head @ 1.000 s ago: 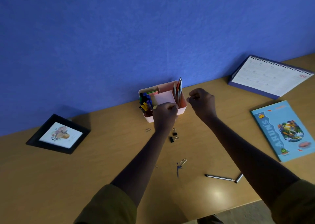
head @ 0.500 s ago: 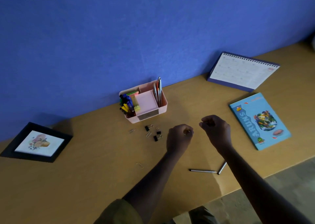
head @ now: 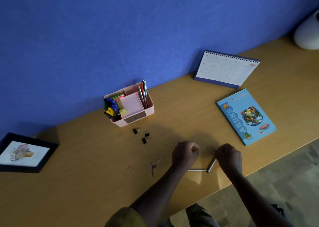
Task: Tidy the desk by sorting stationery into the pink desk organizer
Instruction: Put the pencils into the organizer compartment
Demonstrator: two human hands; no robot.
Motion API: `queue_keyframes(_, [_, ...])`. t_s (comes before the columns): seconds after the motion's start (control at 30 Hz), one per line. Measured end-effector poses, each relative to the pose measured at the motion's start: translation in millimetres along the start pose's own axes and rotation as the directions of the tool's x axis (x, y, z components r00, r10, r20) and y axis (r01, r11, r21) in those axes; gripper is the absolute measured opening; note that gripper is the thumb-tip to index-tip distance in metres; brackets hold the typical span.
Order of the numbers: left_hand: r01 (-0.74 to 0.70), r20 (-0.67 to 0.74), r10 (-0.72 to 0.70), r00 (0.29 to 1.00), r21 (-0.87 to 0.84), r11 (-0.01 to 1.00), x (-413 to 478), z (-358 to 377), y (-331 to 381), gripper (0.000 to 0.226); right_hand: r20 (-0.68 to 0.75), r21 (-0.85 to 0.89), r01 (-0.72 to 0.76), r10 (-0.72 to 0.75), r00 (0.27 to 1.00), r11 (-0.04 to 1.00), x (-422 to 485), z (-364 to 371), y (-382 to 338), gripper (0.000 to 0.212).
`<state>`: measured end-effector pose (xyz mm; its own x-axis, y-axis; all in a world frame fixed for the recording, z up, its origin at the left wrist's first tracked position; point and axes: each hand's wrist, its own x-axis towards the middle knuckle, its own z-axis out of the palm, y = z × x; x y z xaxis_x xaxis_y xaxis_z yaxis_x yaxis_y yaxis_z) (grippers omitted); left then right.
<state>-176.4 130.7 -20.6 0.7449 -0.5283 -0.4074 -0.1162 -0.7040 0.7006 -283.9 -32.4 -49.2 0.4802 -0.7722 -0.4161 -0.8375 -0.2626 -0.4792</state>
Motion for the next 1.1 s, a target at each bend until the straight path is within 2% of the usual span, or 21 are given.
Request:
queue_keyframes(0.13, [0.022, 0.000, -0.022, 1.000, -0.011, 1.000, 2.8, 9.3, 5.1, 0.022, -0.018, 0.016, -0.044, 0.044, 0.999, 0.999, 1.0, 3.5, -1.4, 0.011])
queue_keyframes(0.3, [0.052, 0.017, -0.052, 0.999, -0.046, 0.998, 5.7, 19.8, 13.4, 0.023, -0.055, -0.015, -0.023, 0.022, 0.998, 1.000, 4.4, 4.1, -5.0, 0.011])
queue_keyframes(0.5, [0.101, 0.013, -0.100, 0.995, -0.140, 0.985, 14.9, 25.0, 21.8, 0.025, -0.027, -0.013, 0.004, -0.004, 1.000, 1.000, 10.8, 0.4, -12.5, 0.014])
queue_keyframes(0.67, [0.135, -0.034, -0.149, 0.988, -0.268, 0.954, 27.4, 18.0, 25.9, 0.030, 0.029, 0.040, 0.197, -0.198, 0.980, 0.980, 9.1, -8.7, -35.6, 0.013])
queue_keyframes(0.87, [0.069, -0.147, -0.137, 0.980, -0.394, 0.916, 43.6, -16.5, 22.3, 0.020, 0.022, 0.130, 0.493, -0.500, 0.866, 0.860, -4.8, -16.5, -86.2, 0.016])
queue_keyframes(0.97, [-0.014, -0.222, -0.085, 0.971, -0.411, 0.912, 44.8, -42.8, 16.0, 0.015, -0.022, 0.204, 0.545, -0.553, 0.833, 0.813, -5.8, -15.7, -112.6, 0.017])
queue_keyframes(1.1, [-0.136, -0.349, 0.002, 0.937, -0.358, 0.924, 39.6, -82.8, 13.2, 0.017, -0.051, 0.219, 0.646, -0.652, 0.756, 0.731, -7.1, -8.7, -142.4, 0.020])
